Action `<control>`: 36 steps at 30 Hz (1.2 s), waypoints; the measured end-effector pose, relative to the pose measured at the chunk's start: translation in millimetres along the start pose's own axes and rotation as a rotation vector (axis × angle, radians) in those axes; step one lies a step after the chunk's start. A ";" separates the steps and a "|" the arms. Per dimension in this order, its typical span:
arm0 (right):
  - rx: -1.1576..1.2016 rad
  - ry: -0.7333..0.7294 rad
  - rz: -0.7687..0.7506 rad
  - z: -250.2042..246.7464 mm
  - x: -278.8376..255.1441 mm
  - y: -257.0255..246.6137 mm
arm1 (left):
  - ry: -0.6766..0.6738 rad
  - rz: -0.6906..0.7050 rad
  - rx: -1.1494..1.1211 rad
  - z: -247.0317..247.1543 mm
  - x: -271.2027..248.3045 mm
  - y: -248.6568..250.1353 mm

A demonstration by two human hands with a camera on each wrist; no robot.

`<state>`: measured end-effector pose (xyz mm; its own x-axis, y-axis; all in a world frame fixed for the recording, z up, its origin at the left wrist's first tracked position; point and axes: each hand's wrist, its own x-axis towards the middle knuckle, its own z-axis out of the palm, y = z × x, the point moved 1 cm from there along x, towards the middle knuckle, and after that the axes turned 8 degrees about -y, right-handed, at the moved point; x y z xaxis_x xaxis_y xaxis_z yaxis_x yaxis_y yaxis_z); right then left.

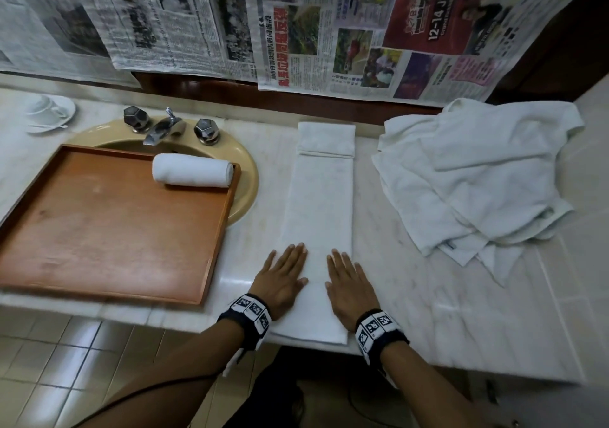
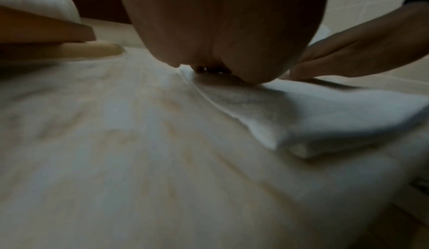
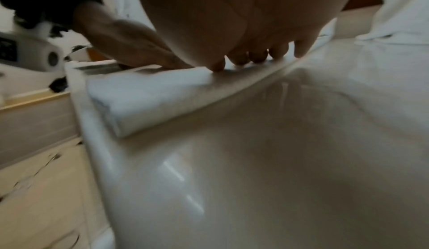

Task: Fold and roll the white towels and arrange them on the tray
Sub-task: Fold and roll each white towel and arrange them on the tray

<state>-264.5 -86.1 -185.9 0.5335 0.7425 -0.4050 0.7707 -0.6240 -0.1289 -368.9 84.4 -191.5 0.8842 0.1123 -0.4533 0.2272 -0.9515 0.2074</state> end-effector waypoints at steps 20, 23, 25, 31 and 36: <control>0.018 0.097 -0.138 44.9 -78.2 -12.6 | 0.096 0.097 -0.055 46.9 -79.6 36.2; -0.011 0.084 -0.211 63.5 -90.6 -17.6 | 0.117 0.166 -0.036 62.2 -86.9 42.4; -0.014 0.103 -0.204 72.3 -101.4 -9.9 | 0.152 0.190 0.004 73.1 -93.4 33.5; -0.080 0.090 -0.175 78.2 -120.7 13.6 | 0.213 0.216 -0.017 79.9 -111.6 4.4; -0.032 0.205 -0.219 56.4 -115.9 13.7 | 0.320 0.297 -0.119 63.8 -113.0 -3.4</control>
<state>-335.4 -194.4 -191.8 0.4097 0.8944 -0.1792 0.8841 -0.4377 -0.1636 -495.6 56.7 -196.2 0.9956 -0.0600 -0.0719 -0.0269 -0.9184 0.3948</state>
